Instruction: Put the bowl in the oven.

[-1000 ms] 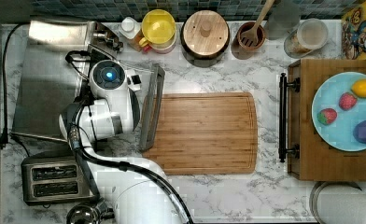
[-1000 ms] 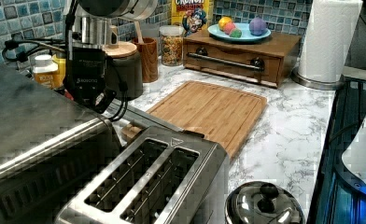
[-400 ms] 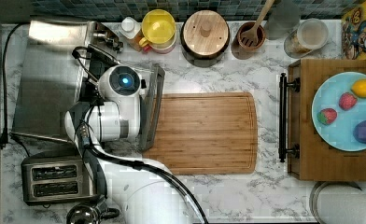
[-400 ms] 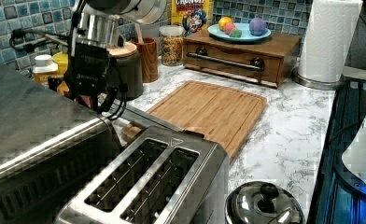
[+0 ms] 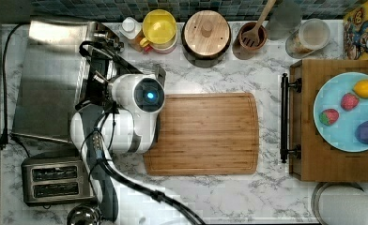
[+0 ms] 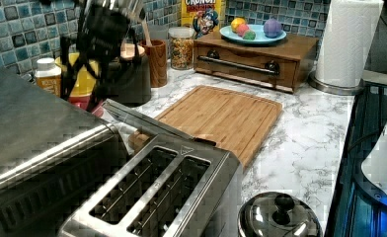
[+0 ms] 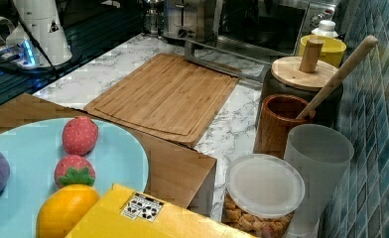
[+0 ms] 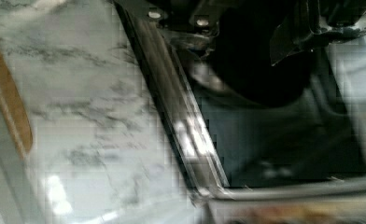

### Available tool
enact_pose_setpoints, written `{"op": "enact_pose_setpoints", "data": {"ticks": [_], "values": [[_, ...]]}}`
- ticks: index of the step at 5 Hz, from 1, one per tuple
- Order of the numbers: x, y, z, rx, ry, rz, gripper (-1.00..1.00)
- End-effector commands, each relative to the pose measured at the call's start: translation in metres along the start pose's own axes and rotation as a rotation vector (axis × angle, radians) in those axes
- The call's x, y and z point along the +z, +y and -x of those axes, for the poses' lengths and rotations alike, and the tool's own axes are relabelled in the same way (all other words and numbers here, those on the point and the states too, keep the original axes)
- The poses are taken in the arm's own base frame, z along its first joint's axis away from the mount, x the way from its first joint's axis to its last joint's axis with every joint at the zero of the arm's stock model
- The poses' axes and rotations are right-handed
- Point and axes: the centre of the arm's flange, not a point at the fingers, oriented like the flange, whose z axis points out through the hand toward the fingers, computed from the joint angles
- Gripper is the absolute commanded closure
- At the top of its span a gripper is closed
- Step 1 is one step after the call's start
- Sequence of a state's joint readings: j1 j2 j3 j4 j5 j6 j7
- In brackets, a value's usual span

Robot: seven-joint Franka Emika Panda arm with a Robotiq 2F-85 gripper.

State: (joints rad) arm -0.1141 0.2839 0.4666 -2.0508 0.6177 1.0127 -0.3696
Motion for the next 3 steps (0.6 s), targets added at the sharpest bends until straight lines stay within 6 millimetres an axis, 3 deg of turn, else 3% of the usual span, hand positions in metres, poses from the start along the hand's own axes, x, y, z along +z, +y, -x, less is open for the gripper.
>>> {"op": "enact_pose_setpoints", "data": {"ticks": [1,3], "values": [[-0.0477,0.0004,0.0035,-0.038,0.068,0.047,0.00],[-0.0475,0.0005,0.0036,-0.038,0.068,0.047,0.00]]}}
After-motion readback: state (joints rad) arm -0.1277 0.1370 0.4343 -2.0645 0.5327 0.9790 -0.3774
